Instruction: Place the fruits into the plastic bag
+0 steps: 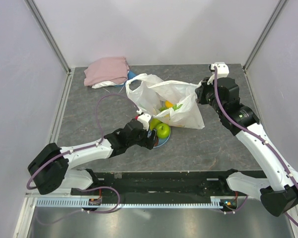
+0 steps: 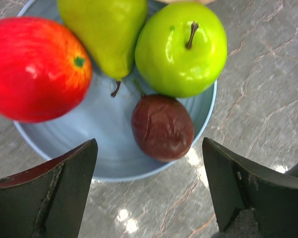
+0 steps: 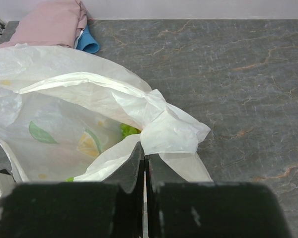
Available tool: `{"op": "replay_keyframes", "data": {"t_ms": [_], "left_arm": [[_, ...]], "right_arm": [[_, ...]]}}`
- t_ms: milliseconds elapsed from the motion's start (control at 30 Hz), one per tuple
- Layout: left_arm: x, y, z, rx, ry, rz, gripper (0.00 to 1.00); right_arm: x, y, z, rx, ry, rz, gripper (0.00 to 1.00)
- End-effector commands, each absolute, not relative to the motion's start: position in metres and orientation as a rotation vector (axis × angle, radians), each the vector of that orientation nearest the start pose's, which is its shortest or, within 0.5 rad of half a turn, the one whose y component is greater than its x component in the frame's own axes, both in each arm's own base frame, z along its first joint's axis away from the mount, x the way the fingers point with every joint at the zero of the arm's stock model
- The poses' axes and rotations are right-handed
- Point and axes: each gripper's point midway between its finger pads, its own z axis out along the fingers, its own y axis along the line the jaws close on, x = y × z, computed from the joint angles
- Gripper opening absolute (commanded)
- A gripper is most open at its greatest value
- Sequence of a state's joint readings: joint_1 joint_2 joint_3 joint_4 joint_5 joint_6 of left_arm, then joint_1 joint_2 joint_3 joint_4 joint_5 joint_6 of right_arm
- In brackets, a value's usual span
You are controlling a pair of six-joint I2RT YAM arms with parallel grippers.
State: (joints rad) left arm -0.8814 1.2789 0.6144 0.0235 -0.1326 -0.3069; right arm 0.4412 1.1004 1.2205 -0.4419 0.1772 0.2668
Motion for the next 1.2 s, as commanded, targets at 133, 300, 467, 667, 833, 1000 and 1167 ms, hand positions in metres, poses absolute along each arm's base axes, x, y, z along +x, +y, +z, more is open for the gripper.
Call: {"op": "replay_keyframes", "data": {"t_ms": [133, 300, 467, 667, 833, 1000, 1167], "left_arm": [[0.249, -0.294, 0.092, 0.515, 2.154, -0.574, 0.88], [0.248, -0.297, 0.083, 0.519, 2.18, -0.579, 0.85], [0.246, -0.299, 0.072, 0.525, 2.213, -0.588, 0.81], [0.244, -0.302, 0.063, 0.528, 2.234, -0.599, 0.78], [0.243, -0.304, 0.06, 0.534, 2.241, -0.604, 0.68], [0.243, -0.304, 0.062, 0.533, 2.238, -0.61, 0.59], [0.243, -0.303, 0.067, 0.529, 2.229, -0.613, 0.58]], "right_arm": [[0.335, 0.135, 0.325, -0.028, 1.887, 0.324, 0.0], [0.335, 0.135, 0.323, -0.028, 1.891, 0.325, 0.0], [0.335, 0.135, 0.321, -0.029, 1.895, 0.326, 0.0], [0.334, 0.135, 0.323, -0.028, 1.89, 0.327, 0.0], [0.334, 0.134, 0.323, -0.026, 1.89, 0.327, 0.0], [0.333, 0.134, 0.323, -0.025, 1.889, 0.326, 0.0], [0.333, 0.134, 0.322, -0.026, 1.893, 0.324, 0.0]]}}
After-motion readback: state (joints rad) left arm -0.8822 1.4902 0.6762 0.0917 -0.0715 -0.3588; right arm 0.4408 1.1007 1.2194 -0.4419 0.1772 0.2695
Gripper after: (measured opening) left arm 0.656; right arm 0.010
